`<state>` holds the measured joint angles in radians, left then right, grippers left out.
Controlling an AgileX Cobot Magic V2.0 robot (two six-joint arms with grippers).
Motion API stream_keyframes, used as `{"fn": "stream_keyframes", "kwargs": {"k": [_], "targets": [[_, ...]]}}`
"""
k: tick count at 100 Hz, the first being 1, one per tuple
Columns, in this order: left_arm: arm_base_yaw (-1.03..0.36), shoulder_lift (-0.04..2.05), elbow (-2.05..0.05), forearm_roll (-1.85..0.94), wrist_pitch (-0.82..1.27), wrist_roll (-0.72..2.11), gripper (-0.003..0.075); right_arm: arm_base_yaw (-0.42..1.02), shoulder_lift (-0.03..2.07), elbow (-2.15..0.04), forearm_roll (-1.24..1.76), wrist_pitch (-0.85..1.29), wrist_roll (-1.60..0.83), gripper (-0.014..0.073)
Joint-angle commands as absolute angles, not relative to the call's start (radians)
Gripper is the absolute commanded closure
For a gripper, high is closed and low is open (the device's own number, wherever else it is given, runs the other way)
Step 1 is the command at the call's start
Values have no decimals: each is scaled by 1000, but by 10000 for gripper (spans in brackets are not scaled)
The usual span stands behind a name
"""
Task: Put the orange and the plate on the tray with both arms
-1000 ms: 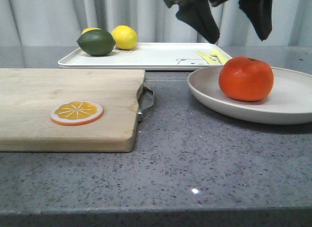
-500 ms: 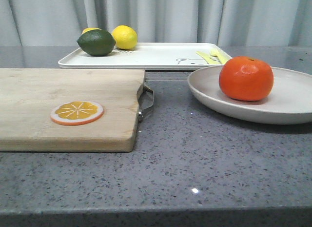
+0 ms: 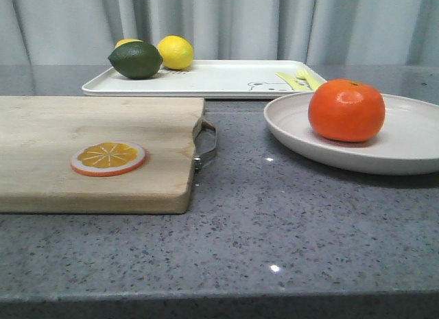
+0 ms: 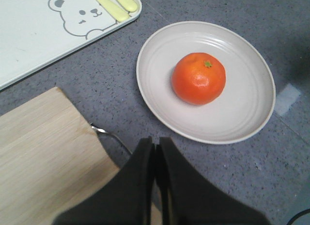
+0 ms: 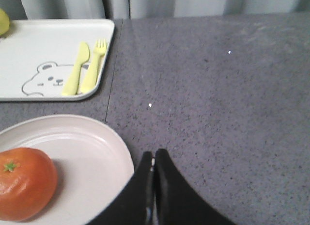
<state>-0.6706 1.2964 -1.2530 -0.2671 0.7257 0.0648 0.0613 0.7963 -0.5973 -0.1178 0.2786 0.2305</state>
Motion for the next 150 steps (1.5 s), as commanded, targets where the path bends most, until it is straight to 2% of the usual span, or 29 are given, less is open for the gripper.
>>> {"fn": "stream_keyframes", "kwargs": {"k": [1, 11, 28, 37, 75, 118, 125, 150], "targets": [[-667, 1182, -1203, -259, 645, 67, 738, 82, 858, -692, -129, 319, 235, 643], [-667, 1092, -1116, -259, 633, 67, 738, 103, 932, -758, -128, 406, 235, 556], [-667, 966, -1014, -264, 610, 67, 739, 110, 1051, -857, -71, 538, 235, 246], [-667, 926, -976, -268, 587, 67, 739, 110, 1115, -903, -39, 617, 235, 187], [-667, 897, -955, -268, 579, 67, 738, 110, 1359, -1065, 49, 785, 235, 193], [-667, 897, -955, -268, 579, 67, 739, 110, 1452, -1078, 101, 823, 235, 197], [-667, 897, -955, -268, 579, 67, 739, 110, 1453, -1078, 101, 825, 235, 246], [-667, 897, -955, -268, 579, 67, 739, 106, 1453, -1078, 102, 825, 235, 564]]}}
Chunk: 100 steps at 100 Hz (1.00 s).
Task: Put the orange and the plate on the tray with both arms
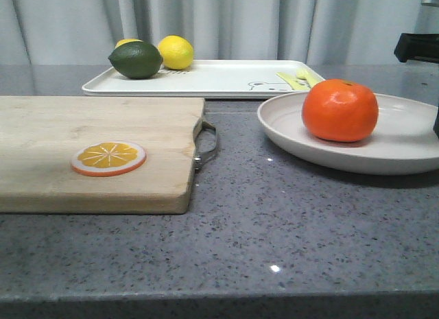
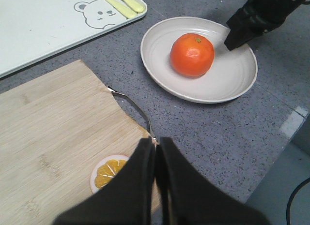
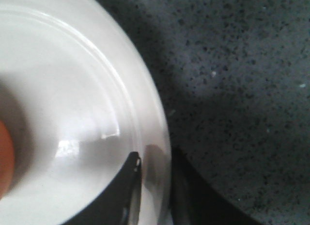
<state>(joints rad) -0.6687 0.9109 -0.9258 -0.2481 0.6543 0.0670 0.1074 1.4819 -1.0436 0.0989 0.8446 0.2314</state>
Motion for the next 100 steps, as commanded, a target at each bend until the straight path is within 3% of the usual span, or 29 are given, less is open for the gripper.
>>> {"fn": "stream_keyframes", "kwargs": {"k": [1, 14, 67, 100], "targets": [[-667, 897, -955, -268, 579, 67, 739, 106, 1453, -1078, 102, 825, 235, 571], [-667, 897, -955, -268, 579, 67, 739, 94, 1453, -1078, 104, 825, 238, 665], [-667, 897, -955, -292, 579, 65, 739, 56, 1451, -1097, 329, 750, 142, 664], [-667, 897, -955, -312, 579, 65, 739, 58, 1536, -1313, 431, 781, 68, 664]]}}
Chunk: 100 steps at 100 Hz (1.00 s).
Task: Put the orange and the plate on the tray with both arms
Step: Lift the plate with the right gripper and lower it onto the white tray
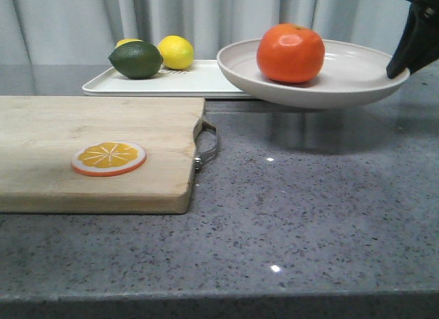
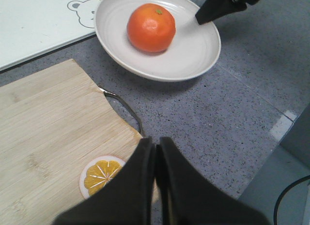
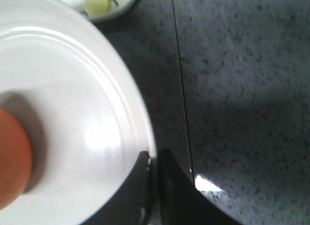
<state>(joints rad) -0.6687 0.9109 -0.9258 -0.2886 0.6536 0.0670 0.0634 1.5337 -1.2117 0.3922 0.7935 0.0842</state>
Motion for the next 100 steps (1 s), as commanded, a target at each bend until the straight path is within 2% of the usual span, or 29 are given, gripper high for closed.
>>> {"fn": "stream_keyframes", "kwargs": {"k": [1, 70, 100], "targets": [[-667, 897, -955, -312, 579, 65, 739, 59, 1546, -1321, 431, 788, 68, 664], [-667, 899, -955, -312, 579, 65, 739, 112, 2062, -2090, 483, 985, 81, 662], [-667, 899, -955, -310, 579, 65, 739, 118, 2242, -2332, 499, 1013, 88, 662]]}}
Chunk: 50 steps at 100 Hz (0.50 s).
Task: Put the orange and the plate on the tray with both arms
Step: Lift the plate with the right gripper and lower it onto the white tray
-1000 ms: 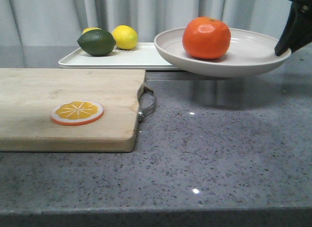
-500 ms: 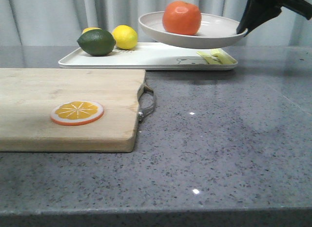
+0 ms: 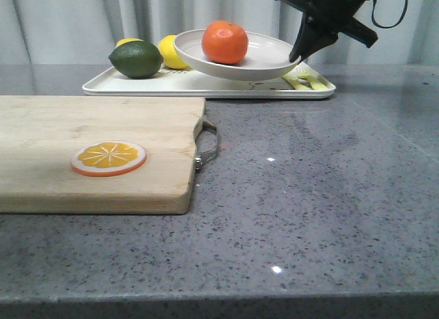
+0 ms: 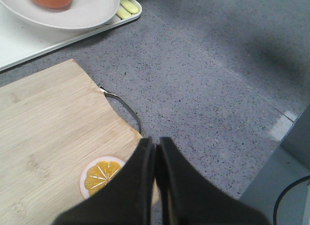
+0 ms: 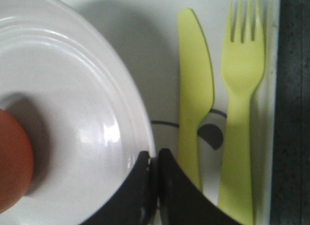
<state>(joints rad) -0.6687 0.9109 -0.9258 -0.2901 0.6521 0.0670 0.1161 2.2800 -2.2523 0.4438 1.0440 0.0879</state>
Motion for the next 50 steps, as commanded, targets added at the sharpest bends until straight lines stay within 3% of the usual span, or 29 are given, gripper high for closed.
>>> {"fn": "stream_keyframes", "kwargs": {"k": [1, 50], "targets": [[-667, 899, -955, -310, 579, 65, 739, 118, 2247, -2340, 500, 1012, 88, 662], [-667, 899, -955, -310, 577, 65, 739, 128, 2336, -2400, 534, 972, 88, 662]]}}
